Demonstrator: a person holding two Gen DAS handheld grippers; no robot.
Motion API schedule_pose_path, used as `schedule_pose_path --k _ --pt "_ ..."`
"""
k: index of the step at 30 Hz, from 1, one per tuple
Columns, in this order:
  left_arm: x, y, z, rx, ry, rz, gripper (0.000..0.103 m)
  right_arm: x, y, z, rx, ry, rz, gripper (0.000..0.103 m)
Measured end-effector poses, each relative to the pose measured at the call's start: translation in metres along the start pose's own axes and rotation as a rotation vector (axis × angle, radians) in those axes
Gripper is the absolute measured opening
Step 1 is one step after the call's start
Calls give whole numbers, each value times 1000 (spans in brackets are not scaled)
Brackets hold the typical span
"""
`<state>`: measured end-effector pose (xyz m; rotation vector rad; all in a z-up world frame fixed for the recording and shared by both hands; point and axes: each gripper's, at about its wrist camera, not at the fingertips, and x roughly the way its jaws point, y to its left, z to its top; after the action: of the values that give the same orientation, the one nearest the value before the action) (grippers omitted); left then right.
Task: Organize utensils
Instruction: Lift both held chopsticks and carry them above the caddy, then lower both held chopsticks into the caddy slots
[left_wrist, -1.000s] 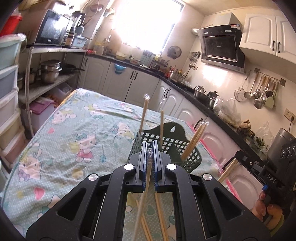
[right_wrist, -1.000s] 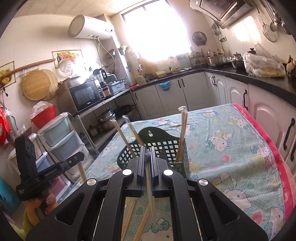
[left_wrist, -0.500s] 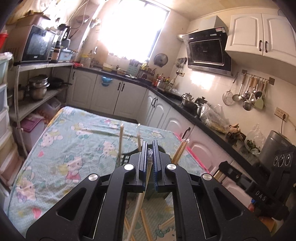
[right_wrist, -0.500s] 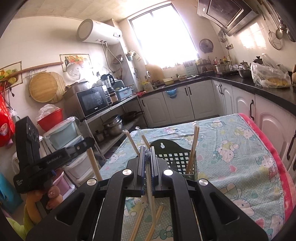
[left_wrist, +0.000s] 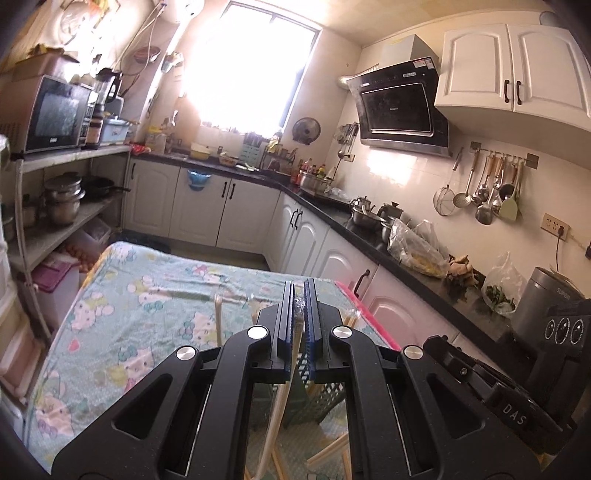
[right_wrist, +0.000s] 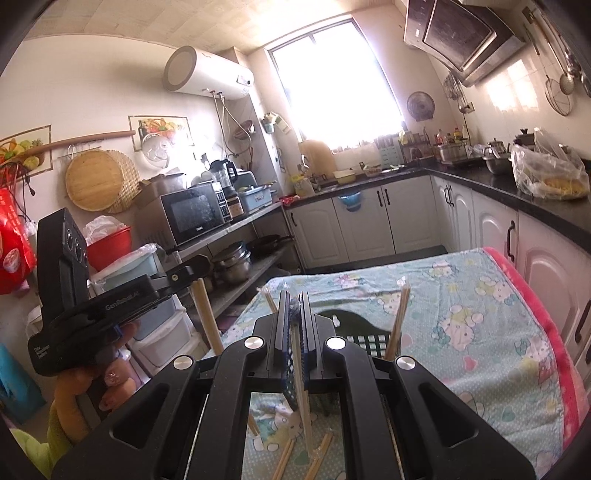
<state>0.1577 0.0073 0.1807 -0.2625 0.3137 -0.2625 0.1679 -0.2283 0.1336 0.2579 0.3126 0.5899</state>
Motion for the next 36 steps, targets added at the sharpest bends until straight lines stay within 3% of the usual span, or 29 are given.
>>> schedule_pose_path --k 23,36 --pt "32 -2 62 24 -79 17 3 33 11 69 -74 -103 -17 5" --pt "67 19 60 -12 -76 30 3 67 4 76 -111 -106 -71 5"
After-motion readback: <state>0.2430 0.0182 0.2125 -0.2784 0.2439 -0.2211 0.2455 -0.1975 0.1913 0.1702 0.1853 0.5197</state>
